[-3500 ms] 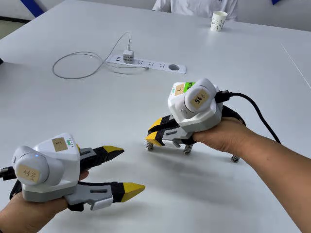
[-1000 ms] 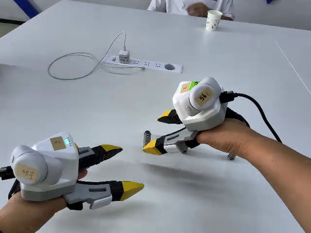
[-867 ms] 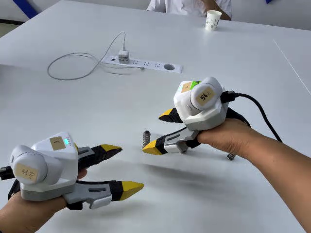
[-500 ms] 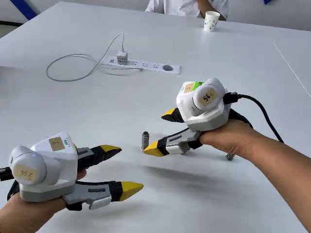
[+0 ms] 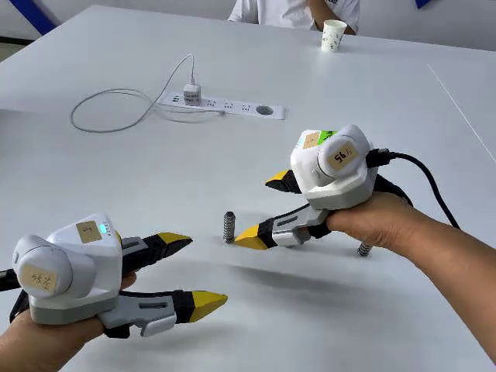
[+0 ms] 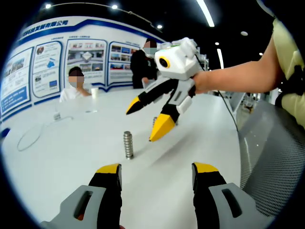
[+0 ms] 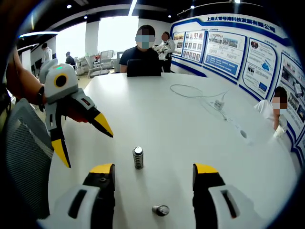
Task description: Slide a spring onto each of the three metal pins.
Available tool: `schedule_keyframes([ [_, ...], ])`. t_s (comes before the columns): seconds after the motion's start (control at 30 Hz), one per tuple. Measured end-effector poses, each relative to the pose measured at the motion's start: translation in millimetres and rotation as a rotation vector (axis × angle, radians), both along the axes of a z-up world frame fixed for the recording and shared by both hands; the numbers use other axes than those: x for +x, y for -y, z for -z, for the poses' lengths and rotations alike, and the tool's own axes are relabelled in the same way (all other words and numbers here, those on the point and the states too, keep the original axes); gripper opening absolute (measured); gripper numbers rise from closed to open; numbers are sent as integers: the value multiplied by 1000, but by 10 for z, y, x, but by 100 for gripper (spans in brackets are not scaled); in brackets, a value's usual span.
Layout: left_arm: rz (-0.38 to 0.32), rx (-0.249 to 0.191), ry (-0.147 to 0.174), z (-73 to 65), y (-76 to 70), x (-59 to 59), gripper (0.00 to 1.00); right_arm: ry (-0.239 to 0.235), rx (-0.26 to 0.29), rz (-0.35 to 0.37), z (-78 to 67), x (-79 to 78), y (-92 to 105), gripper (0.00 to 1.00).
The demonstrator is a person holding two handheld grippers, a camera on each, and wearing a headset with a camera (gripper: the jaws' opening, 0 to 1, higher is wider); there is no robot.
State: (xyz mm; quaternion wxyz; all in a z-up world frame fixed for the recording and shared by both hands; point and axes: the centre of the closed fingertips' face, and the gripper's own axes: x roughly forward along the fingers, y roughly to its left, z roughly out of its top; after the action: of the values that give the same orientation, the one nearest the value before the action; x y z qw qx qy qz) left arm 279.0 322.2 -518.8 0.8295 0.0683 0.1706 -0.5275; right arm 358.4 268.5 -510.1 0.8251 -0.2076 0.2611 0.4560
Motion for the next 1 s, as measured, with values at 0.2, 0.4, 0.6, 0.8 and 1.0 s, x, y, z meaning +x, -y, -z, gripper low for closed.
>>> schedule_keyframes([
  [0.2, 1, 1, 0, -6, 6, 1, 61, 6, 3, 16, -18, 3, 77, 68],
  [0.4, 1, 1, 2, -10, 9, 7, 61, 10, 5, 30, -40, 5, 155, 68],
  [0.6, 1, 1, 2, -8, 13, 11, 61, 9, 5, 44, -31, -10, 224, 69],
  [0.8, 0, 1, 3, -10, 24, 18, 61, 12, 10, 60, -35, -4, 288, 69],
  [1.0, -1, 1, 3, -15, 37, 20, 61, 11, 14, 72, -37, -9, 342, 69],
])
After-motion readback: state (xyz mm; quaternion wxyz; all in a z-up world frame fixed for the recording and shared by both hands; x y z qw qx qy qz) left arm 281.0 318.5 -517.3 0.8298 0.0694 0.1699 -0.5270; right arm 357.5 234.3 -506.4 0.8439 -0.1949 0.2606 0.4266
